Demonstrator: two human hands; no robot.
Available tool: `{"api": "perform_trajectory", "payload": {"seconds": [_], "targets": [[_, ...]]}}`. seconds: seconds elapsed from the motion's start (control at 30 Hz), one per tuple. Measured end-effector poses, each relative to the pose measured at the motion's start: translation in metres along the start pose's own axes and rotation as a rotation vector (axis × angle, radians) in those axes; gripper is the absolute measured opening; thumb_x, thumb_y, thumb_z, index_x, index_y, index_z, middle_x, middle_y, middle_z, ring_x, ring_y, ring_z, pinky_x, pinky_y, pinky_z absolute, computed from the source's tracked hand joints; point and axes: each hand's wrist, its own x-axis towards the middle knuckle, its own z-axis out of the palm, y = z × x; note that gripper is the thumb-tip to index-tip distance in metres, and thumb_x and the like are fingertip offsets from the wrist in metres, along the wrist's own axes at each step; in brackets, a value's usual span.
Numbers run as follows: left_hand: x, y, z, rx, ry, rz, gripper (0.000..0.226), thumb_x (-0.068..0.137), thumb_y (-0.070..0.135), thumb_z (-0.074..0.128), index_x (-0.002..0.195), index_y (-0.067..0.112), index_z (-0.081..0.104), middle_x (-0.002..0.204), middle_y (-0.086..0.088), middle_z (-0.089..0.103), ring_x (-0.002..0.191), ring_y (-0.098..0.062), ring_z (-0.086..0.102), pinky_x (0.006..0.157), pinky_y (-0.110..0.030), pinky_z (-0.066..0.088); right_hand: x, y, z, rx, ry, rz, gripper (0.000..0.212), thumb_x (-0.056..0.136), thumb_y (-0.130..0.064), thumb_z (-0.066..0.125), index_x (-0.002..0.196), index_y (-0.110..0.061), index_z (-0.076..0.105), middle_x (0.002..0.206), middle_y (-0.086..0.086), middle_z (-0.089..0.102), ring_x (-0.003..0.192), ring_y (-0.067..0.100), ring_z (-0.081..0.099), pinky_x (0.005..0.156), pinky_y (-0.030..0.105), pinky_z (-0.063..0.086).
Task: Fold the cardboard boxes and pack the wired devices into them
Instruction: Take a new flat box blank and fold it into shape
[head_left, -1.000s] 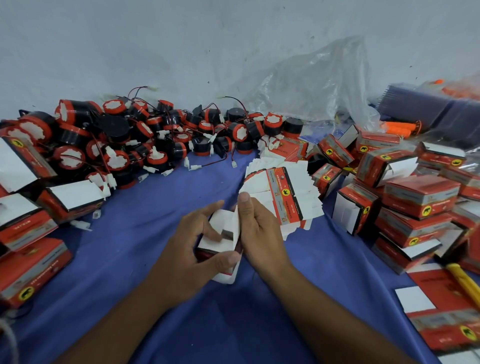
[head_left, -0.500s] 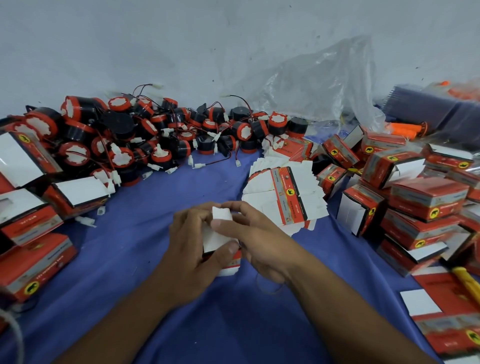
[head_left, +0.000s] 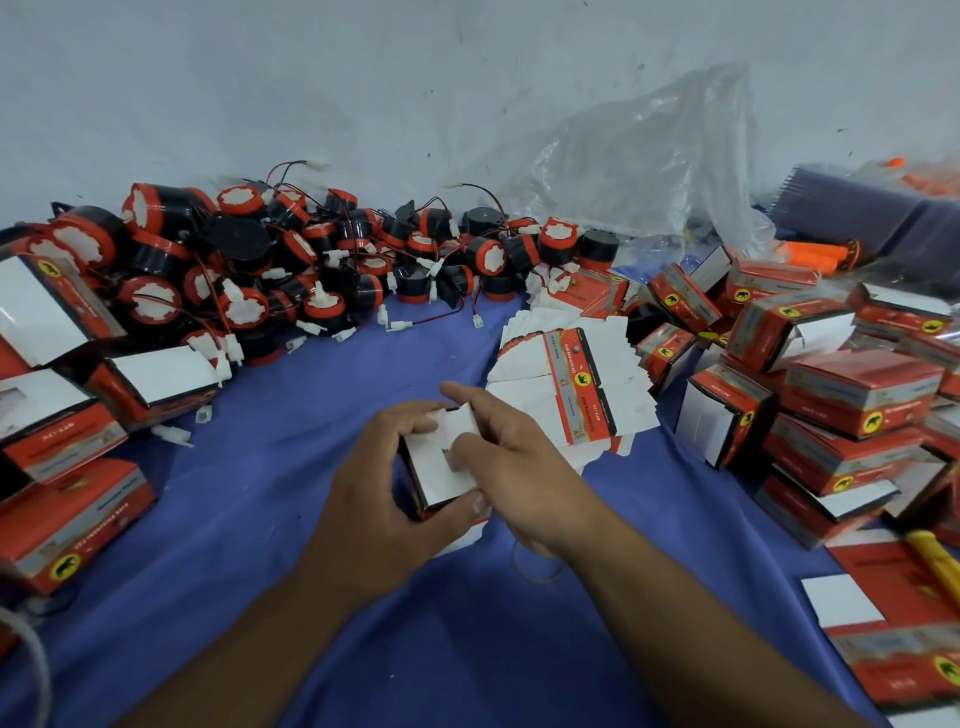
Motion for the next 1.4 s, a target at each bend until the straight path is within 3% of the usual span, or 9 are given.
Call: {"api": "perform_trajectory", "payload": {"seconds": [0.17, 0.3, 0.5, 0.77, 0.93, 1.07, 1.17, 1.3, 1.4], "targets": [[0.0, 0.002, -0.001, 0.062, 0.021, 0.033, 0.058, 0.07, 0.051, 0.075, 0.108, 0.012, 0.056, 0.123, 0.012, 0.055, 0.113, -0.004, 0.057, 0.087, -0.01, 0.042, 0.0, -0.003, -0.003, -0.024, -0.042, 0.013, 0.064, 0.086, -0.013, 0.055, 0.146, -0.036, 0.049, 0.122, -0.017, 0.065, 0.103, 0.01, 0.066, 0.089, 0.033, 0.056], [0.0, 0.003, 0.0, 0.095, 0.02, 0.032, 0.057, 0.068, 0.051, 0.075, 0.106, 0.012, 0.055, 0.118, 0.01, 0.056, 0.103, -0.006, 0.059, 0.08, -0.013, 0.044, -0.001, -0.004, -0.001, -0.019, -0.006, 0.007, 0.034, 0.103, -0.026, 0.054, 0.135, -0.034, 0.061, 0.124, -0.018, 0.067, 0.115, 0.004, 0.063, 0.106, 0.034, 0.049], [-0.001, 0.002, 0.001, 0.092, 0.029, 0.037, 0.058, 0.065, 0.048, 0.077, 0.106, 0.015, 0.054, 0.117, 0.014, 0.056, 0.101, -0.007, 0.059, 0.08, -0.016, 0.046, 0.001, -0.004, 0.005, 0.104, 0.116, 0.011, 0.031, 0.097, -0.006, 0.055, 0.101, -0.027, 0.078, 0.112, -0.007, 0.074, 0.101, 0.013, 0.07, 0.088, 0.033, 0.06], [-0.002, 0.002, 0.001, 0.09, 0.022, 0.041, 0.066, 0.065, 0.048, 0.078, 0.112, 0.009, 0.054, 0.116, 0.004, 0.058, 0.106, -0.01, 0.059, 0.085, -0.015, 0.046, -0.002, -0.005, -0.002, -0.17, 0.117, -0.018, 0.029, 0.096, -0.018, 0.059, 0.123, -0.023, 0.07, 0.115, -0.008, 0.069, 0.1, 0.011, 0.068, 0.082, 0.03, 0.06], [0.0, -0.001, -0.002, 0.117, 0.011, 0.058, 0.061, 0.069, 0.049, 0.075, 0.109, 0.006, 0.059, 0.114, 0.002, 0.057, 0.104, -0.01, 0.059, 0.083, -0.014, 0.044, -0.003, -0.007, -0.005, 0.045, -0.035, 0.081, 0.034, 0.098, -0.026, 0.064, 0.132, -0.025, 0.06, 0.126, -0.003, 0.066, 0.111, 0.015, 0.067, 0.098, 0.04, 0.056], [0.0, -0.002, -0.002, 0.086, 0.027, 0.049, 0.062, 0.069, 0.049, 0.075, 0.108, 0.004, 0.056, 0.116, -0.002, 0.056, 0.107, -0.013, 0.058, 0.086, -0.018, 0.046, -0.004, -0.011, -0.016, 0.402, -0.195, 0.22, 0.023, 0.099, -0.006, 0.057, 0.108, -0.02, 0.074, 0.114, 0.008, 0.072, 0.105, 0.021, 0.069, 0.09, 0.035, 0.057], [0.0, -0.003, -0.003, 0.056, -0.017, 0.068, 0.059, 0.071, 0.045, 0.074, 0.109, 0.004, 0.057, 0.119, 0.0, 0.056, 0.109, -0.01, 0.058, 0.088, -0.016, 0.045, -0.003, -0.009, -0.022, 0.421, -0.24, 0.203, 0.037, 0.095, -0.003, 0.061, 0.131, -0.009, 0.061, 0.119, 0.006, 0.071, 0.11, 0.021, 0.068, 0.093, 0.031, 0.056], [-0.003, -0.005, -0.005, 0.065, -0.079, 0.083, 0.053, 0.075, 0.046, 0.069, 0.112, 0.009, 0.058, 0.125, 0.015, 0.055, 0.11, -0.01, 0.06, 0.088, -0.023, 0.049, -0.004, -0.005, -0.015, 0.27, -0.25, 0.165, 0.038, 0.094, -0.003, 0.064, 0.131, -0.011, 0.064, 0.121, 0.012, 0.069, 0.109, 0.023, 0.068, 0.097, 0.037, 0.054], [-0.002, -0.005, -0.004, 0.126, -0.048, 0.11, 0.057, 0.075, 0.047, 0.07, 0.113, 0.005, 0.058, 0.126, 0.006, 0.056, 0.112, -0.013, 0.059, 0.088, -0.028, 0.05, -0.005, -0.01, -0.019, 0.291, -0.242, 0.243, 0.04, 0.096, -0.015, 0.065, 0.136, -0.02, 0.061, 0.118, 0.01, 0.073, 0.109, 0.023, 0.069, 0.092, 0.036, 0.056]]}}
